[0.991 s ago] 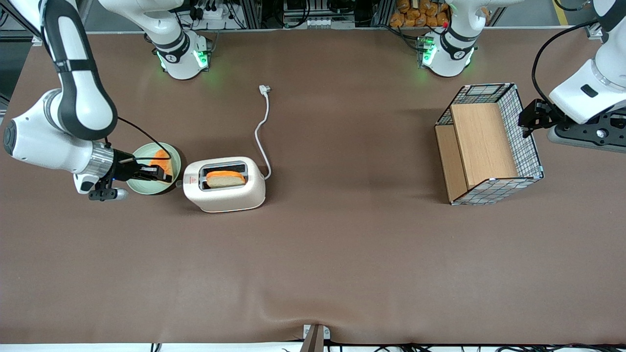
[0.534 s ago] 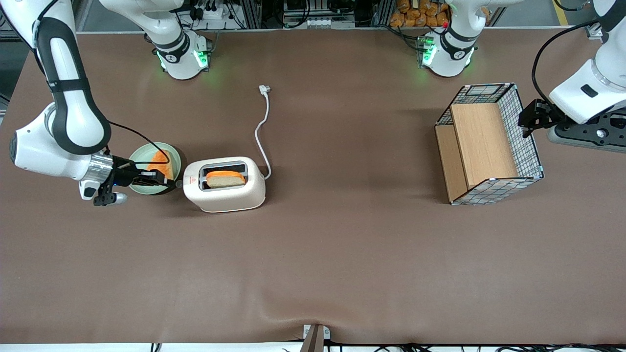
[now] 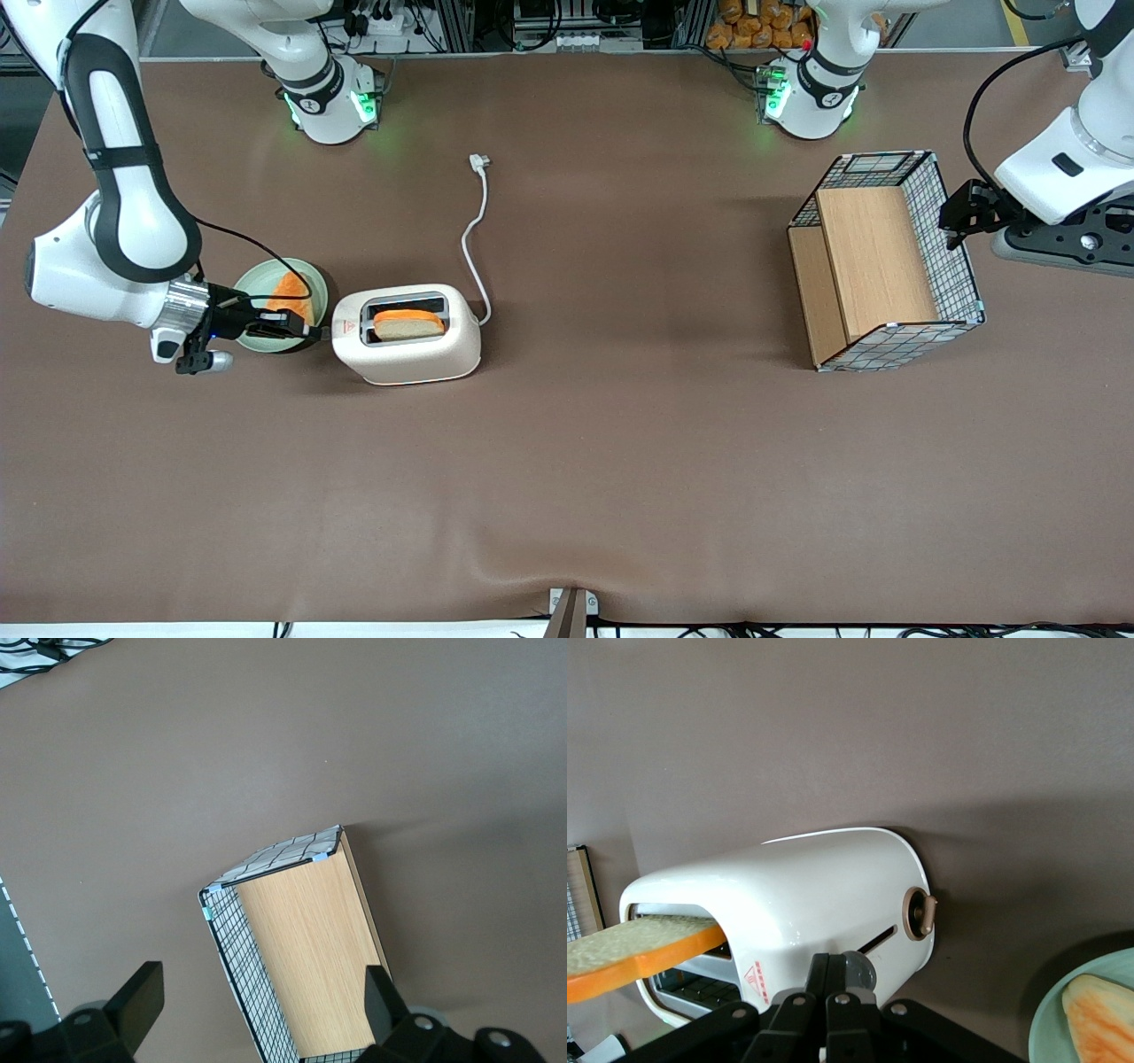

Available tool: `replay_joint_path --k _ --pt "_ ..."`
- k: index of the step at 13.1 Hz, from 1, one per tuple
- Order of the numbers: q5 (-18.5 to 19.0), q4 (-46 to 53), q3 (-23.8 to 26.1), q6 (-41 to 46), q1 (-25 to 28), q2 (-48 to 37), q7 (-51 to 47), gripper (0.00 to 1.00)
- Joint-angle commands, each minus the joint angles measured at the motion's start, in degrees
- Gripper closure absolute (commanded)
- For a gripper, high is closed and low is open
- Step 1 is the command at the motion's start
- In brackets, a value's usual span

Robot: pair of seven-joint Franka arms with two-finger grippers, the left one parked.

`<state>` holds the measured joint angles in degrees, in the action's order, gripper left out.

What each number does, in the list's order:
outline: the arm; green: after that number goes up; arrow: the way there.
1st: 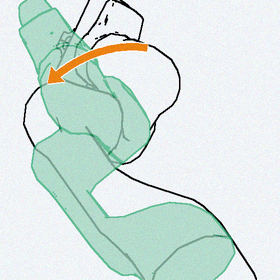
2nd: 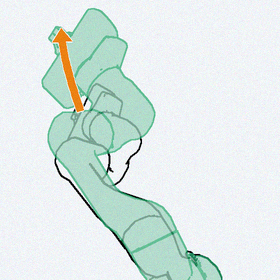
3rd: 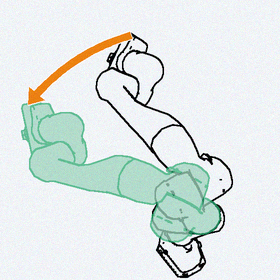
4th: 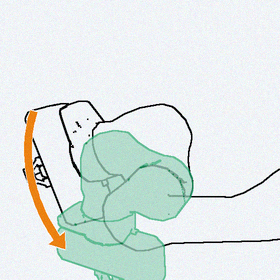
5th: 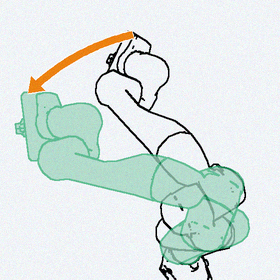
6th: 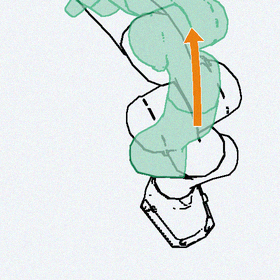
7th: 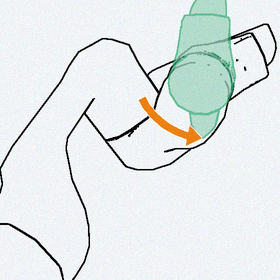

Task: Press toaster button with right arm
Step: 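Lower the right gripper onto the toaster's lever beside the knob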

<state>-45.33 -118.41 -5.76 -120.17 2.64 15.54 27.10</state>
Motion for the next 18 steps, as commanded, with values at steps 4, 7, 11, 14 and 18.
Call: replay_joint_path --k 4,7,11,14,18 --pt "-3.1 -0.16 0.13 -0.94 0.79 2.12 2.17 1.0" --pt "-3.1 -0.16 0.13 -0.94 0.44 3.09 2.17 1.0" --pt "-5.19 -0.07 0.13 -1.03 0.26 4.67 3.57 1.0" --pt "-5.64 -0.07 0.13 -1.03 0.17 5.37 4.89 1.0" --pt "-8.72 -0.07 0.13 -0.85 -0.71 6.95 9.54 1.0"
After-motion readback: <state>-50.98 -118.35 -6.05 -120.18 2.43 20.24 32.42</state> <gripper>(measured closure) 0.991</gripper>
